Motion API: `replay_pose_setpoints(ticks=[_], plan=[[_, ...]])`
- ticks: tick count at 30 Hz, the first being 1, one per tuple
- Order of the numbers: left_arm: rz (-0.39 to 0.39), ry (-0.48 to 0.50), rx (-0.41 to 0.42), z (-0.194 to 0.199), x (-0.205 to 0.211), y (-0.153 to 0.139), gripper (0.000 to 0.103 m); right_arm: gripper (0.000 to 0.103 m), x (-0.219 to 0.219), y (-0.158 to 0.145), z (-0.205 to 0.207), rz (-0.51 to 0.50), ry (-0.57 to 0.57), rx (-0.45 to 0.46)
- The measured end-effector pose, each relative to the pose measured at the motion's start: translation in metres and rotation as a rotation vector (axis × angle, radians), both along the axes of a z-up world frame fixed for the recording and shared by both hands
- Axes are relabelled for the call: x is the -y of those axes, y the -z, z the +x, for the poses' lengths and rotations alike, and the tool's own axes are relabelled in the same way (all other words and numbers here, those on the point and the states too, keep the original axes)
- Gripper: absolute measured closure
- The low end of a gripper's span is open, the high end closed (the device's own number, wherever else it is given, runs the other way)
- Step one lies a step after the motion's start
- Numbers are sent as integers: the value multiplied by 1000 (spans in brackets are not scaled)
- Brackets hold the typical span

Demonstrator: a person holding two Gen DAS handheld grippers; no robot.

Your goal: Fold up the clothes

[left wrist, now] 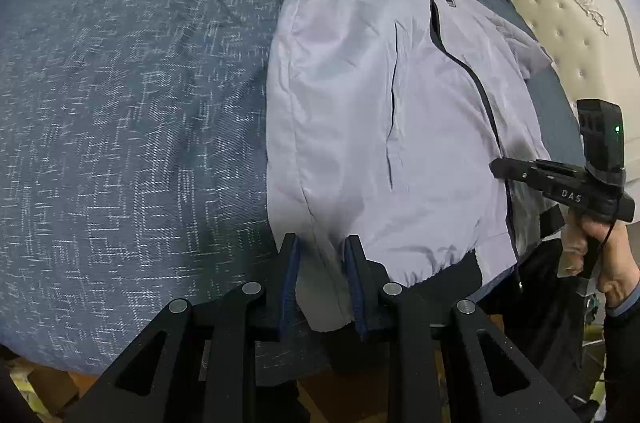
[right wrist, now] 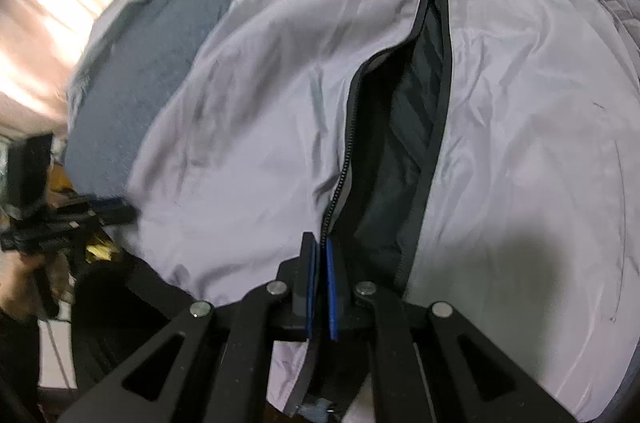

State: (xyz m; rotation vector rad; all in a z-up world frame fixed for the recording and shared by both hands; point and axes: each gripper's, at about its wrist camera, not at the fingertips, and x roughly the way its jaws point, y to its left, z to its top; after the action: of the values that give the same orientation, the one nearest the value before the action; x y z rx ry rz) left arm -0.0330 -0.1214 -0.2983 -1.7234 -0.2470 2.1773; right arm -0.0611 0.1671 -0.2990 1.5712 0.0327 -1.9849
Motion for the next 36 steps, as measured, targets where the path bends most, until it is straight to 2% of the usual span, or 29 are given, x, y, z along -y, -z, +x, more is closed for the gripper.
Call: replay_pose_setpoints(ticks=[5,7,10,13,15,18,23,29,31,33,36], plan=[[10,-19,-46,-6,8,-16,78,96,-12,-4,0,-53,15,24],[24,-39,-72,-10,12,-27,78,89,-23,-18,-2,-74,25,-8],[31,-62,-118,-20,20,-43,78,87,-49,-41,-7,-118,56,-62],[29,-85,-154,-35,26,-56,77,71,-84,-61,-19,-176,131,-112],[26,-90,-177,-37,35,-66,70,71,-106,-71,-29,-213,196,-141],[46,-97,-204,-63,27,-74,63,70,-131,-72,-38,-267,279,-149],[56,-117,-218,-110,20,-83,60,65,-145,-61,-52,-333,360,-156],[-9,-130,-236,-184,1,-84,47,64,-145,-44,-77,-388,439,-149],[-18,-128,-236,-213,-5,-84,46,60,-146,-38,-87,-441,467,-144],[-10,-134,-235,-237,-8,-82,43,46,-143,-34,-95,-476,478,-148],[-9,-173,-212,-278,-8,-74,42,45,-139,-30,-105,-465,468,-172]])
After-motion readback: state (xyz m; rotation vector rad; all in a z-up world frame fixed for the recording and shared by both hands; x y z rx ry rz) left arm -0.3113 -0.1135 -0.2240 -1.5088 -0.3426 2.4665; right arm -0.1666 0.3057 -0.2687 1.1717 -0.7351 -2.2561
